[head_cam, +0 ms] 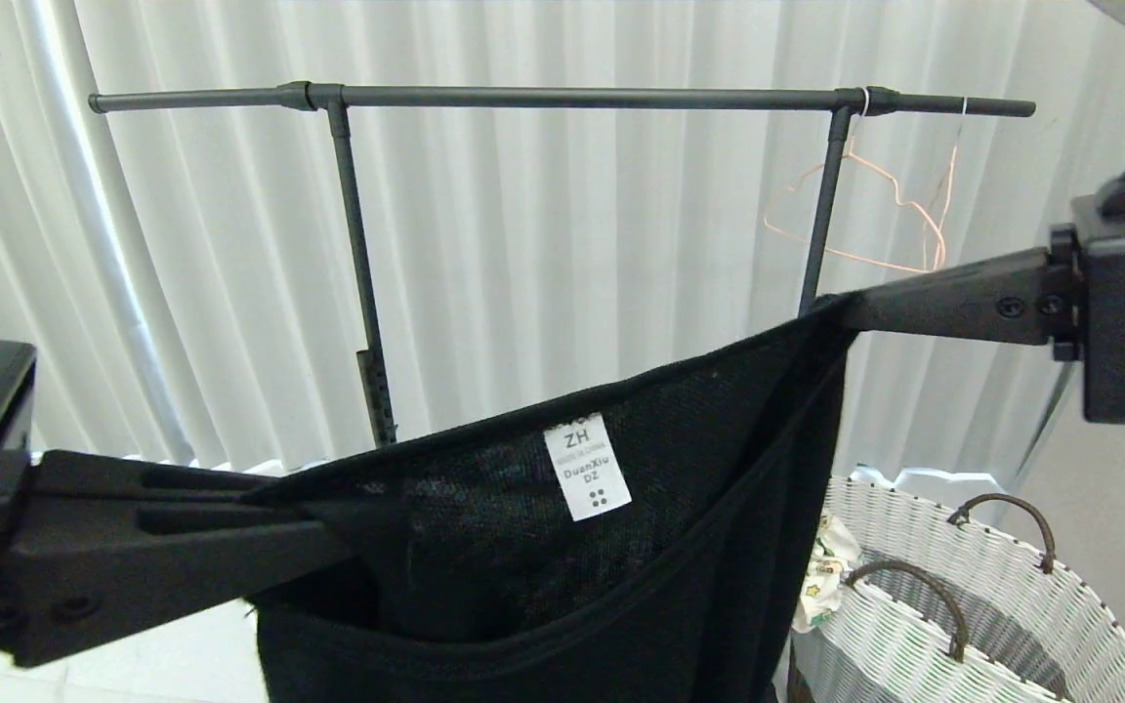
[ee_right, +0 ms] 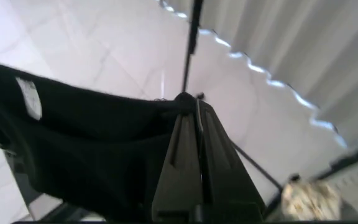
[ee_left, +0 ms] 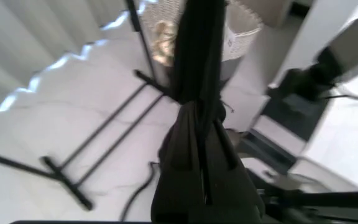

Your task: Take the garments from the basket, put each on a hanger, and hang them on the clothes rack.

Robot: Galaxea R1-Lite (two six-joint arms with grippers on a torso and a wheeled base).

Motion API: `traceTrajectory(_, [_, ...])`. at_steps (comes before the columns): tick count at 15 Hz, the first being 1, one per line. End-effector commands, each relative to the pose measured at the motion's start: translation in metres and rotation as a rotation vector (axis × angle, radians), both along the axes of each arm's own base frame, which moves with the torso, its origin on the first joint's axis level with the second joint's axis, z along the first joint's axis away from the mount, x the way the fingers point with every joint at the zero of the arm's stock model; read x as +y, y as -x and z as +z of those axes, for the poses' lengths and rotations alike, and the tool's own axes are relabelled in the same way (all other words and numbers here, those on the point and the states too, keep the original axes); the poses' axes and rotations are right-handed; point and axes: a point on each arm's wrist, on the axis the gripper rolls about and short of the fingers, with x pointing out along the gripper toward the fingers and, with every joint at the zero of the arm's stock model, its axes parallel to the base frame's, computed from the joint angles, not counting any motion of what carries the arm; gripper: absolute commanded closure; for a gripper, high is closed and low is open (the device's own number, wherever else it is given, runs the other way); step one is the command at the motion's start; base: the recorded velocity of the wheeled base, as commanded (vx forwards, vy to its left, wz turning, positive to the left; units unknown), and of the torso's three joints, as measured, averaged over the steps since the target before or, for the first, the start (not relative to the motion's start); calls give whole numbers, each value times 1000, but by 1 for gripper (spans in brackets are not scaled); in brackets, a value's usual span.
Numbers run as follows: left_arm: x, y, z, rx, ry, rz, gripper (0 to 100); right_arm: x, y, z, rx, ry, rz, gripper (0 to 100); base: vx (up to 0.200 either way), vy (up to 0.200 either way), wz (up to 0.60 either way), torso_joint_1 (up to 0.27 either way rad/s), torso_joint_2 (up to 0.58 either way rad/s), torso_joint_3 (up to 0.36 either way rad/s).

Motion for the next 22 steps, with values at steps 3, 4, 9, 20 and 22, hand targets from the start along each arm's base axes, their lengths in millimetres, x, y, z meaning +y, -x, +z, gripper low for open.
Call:
traceTrajectory(3, [-22,-32,5,-36,-22,75,100,-54,33,5,35,96,-116,100,0,0,0,0,0,0])
traceTrajectory(4, [-28,-40,5,-47,-12,90,100,-57,36,4,41,105,-113,100,0,0,0,0,0,0])
traceTrajectory(9, [-33,-50,1,-47,-37,102,100,-54,39,3,24,120,-114,100,0,0,0,0,0,0])
traceTrajectory(20, [-35,-51,2,-71,-10,103,100,-55,49,-12,-6,185,-110,0,0,0,0,0,0,0])
traceTrajectory(22, [-34,-52,-2,-66,-25,109,100,-61,56,-17,-9,187,-87,0,0,0,0,0,0,0])
